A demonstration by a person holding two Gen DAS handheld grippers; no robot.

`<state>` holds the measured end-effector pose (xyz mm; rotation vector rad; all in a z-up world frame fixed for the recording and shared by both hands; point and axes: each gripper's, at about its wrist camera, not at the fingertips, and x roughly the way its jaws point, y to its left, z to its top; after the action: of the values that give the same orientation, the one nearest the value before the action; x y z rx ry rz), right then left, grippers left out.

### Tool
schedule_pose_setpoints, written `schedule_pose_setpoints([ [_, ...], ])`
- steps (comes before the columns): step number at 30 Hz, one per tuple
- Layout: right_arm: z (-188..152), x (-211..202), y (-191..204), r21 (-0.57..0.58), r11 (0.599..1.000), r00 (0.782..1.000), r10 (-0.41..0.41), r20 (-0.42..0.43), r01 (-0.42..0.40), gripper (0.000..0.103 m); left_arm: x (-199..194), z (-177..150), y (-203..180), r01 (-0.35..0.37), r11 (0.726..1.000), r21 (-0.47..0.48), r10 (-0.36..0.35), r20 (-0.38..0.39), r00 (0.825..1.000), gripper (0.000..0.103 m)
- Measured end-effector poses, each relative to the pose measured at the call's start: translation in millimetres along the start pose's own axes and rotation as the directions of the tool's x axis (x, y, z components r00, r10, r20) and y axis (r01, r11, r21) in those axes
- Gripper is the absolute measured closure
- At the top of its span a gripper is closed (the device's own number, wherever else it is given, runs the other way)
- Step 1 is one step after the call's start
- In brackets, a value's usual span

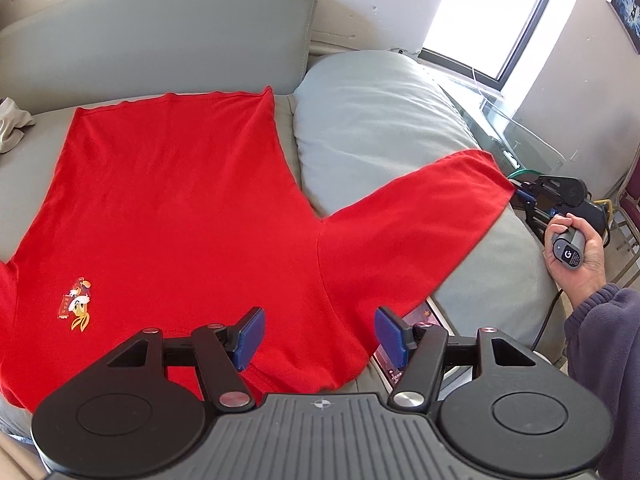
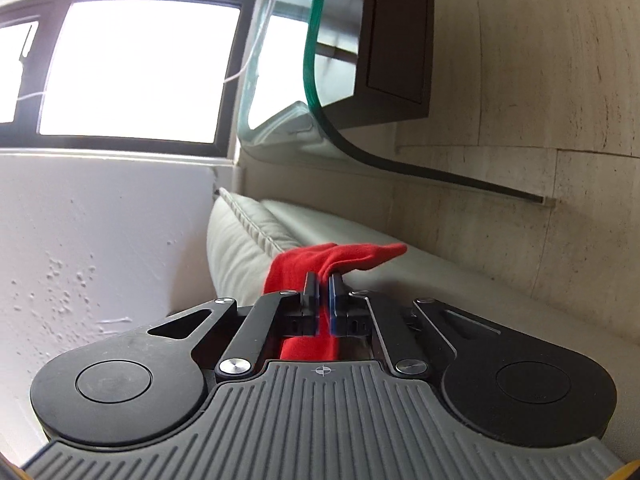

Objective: Fold clothes
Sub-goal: 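Grasp the red sleeve end on the armrest with the right tool, then fold the sleeve across the shirt body with the right tool and release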

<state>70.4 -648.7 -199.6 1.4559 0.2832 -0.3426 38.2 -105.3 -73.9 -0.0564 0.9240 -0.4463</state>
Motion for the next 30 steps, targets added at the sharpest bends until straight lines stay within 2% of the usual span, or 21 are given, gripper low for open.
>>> schedule_pose_setpoints([
  [4, -8.7, -13.5, 41.5, -0.171, 0.984, 0.998, -0.038, 0.05, 0.046, 0.099, -7.0, -0.7, 4.8, 0.009, 1.0, -0.023, -0.009, 0.031, 0.999, 0.043],
  [7, -24.7, -26.6, 84.9, -0.315, 0.946, 0.995, -0.053, 0.088, 0.079, 0.1, -16.6, -2.5, 11.1, 0.012, 0.999, -0.034, -0.01, 0.066, 0.998, 0.043],
  [10, -62.0, -39.2, 138.4, -0.488, 0.868, 0.994, -0.056, 0.095, 0.096, 0.1, -28.8, -6.0, 21.6, 0.022, 0.998, -0.058, -0.016, 0.096, 0.995, 0.043],
  [12, -103.1, -49.5, 176.5, -0.62, 0.777, 0.994, -0.059, 0.094, 0.105, 0.1, -38.3, -9.2, 30.5, 0.025, 0.997, -0.074, -0.016, 0.119, 0.993, 0.043],
  [14, -152.9, -60.1, 205.4, -0.74, 0.664, 0.993, -0.056, 0.1, 0.111, 0.1, -51.9, -15.8, 46.4, 0.007, 0.995, -0.097, 0.008, 0.149, 0.989, 0.043],
  [16, -212.7, -70.4, 226.7, -0.85, 0.516, 0.995, -0.046, 0.094, 0.104, 0.1, -66.3, -24.5, 68.1, -0.021, 0.99, -0.138, 0.045, 0.172, 0.984, 0.043],
  [18, -280.9, -81.1, 237.0, -0.939, 0.335, 0.997, -0.032, 0.074, 0.08, 0.1, -82.2, -36.4, 96.9, -0.056, 0.975, -0.214, 0.096, 0.185, 0.978, 0.043],
  [20, -357.2, -90.3, 230.0, -0.991, 0.128, 0.999, -0.032, 0.024, 0.028, 0.1, -97.9, -49.3, 127.6, -0.091, 0.95, -0.298, 0.153, 0.193, 0.969, 0.043],
  [22, -431.7, -95.0, 206.7, -0.996, -0.074, 0.996, -0.077, -0.046, -0.051, 0.1, -111.4, -63.4, 159.7, -0.13, 0.913, -0.386, 0.218, 0.195, 0.956, 0.043],
  [23, -467.8, -94.0, 189.5, -0.981, -0.158, 0.988, -0.125, -0.09, -0.109, 0.1, -116.6, -70.5, 174.3, -0.153, 0.89, -0.428, 0.255, 0.19, 0.948, 0.043],
  [25, -526.0, -87.4, 152.3, -0.937, -0.271, 0.96, -0.234, -0.156, -0.219, 0.1, -124.7, -82.9, 199.8, -0.189, 0.847, -0.497, 0.315, 0.183, 0.931, 0.043],
  [26, -552.3, -81.0, 133.0, -0.903, -0.332, 0.937, -0.303, -0.172, -0.274, 0.099, -127.4, -88.0, 210.1, -0.202, 0.83, -0.521, 0.335, 0.175, 0.926, 0.043],
  [28, -590.6, -72.1, 100.8, -0.832, -0.428, 0.891, -0.425, -0.159, -0.352, 0.093, -129.1, -94.8, 223.5, -0.206, 0.814, -0.543, 0.343, 0.164, 0.925, 0.043],
  [30, -607.1, -83.9, 85.3, -0.799, -0.493, 0.896, -0.427, -0.122, -0.344, 0.087, -128.7, -99.5, 232.9, -0.186, 0.811, -0.555, 0.326, 0.164, 0.931, 0.043],
])
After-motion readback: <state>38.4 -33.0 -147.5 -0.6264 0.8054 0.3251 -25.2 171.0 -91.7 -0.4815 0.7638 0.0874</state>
